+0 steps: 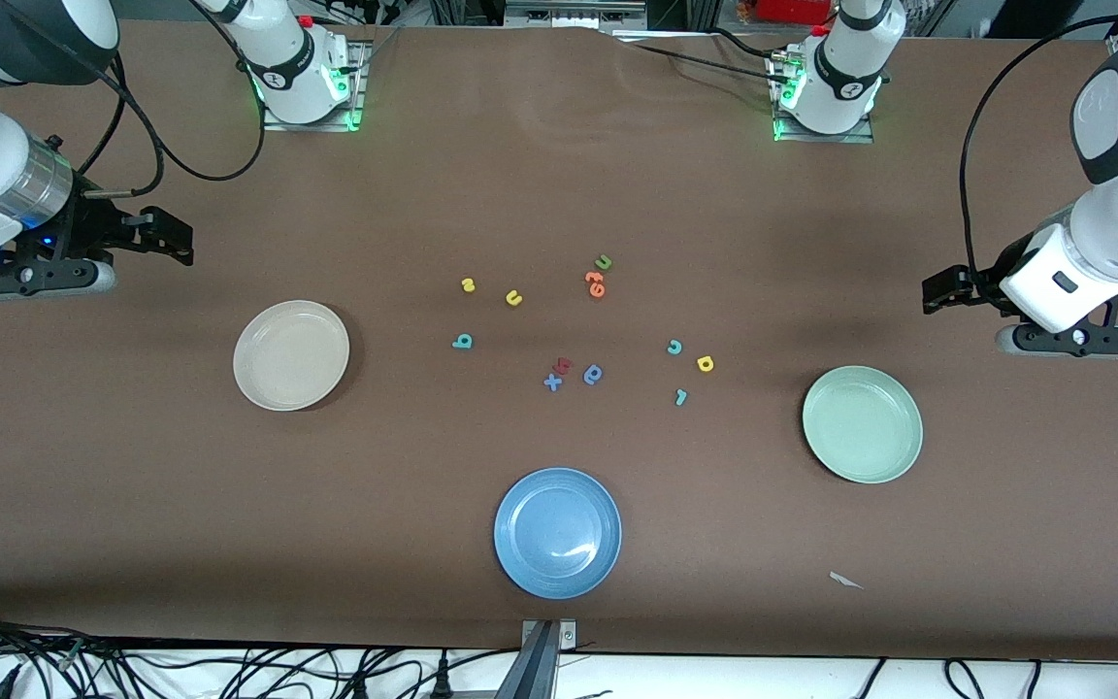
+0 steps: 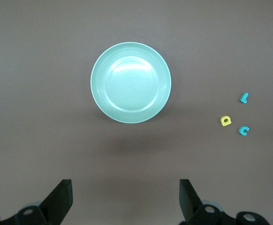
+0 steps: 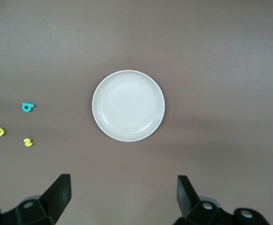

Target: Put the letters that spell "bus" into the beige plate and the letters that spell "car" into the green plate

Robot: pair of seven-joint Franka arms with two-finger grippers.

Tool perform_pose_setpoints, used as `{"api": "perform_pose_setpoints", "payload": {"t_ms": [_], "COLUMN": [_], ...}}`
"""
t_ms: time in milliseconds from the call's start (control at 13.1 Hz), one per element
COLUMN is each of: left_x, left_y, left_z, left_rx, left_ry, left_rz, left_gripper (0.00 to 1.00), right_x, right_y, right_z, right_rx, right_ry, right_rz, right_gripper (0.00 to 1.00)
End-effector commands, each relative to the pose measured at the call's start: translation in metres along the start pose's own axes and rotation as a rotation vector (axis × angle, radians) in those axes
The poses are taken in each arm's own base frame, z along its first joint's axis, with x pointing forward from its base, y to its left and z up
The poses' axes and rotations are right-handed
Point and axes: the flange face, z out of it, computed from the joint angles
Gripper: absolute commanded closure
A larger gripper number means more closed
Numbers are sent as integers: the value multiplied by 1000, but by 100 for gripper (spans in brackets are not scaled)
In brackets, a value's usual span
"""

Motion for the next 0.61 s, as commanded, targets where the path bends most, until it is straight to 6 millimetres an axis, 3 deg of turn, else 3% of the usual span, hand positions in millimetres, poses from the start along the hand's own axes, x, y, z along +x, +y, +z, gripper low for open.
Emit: {"api": "perform_pose_setpoints", "payload": {"t_ms": [0,532], "left_x": [-4,-4], "left_y": [-1,-1], "left_z": [-2,-1], "left_rx": [26,26], "left_ry": [2,0], "left_rz": [24,24], "left_gripper": [0,0], "right_x": [-2,2], "right_y": [1,0], "right_z": [-11,-10], "right_rx": [4,8], "right_ry": [-7,-7], "right_rz": [5,-8], "right_gripper": [0,0]}}
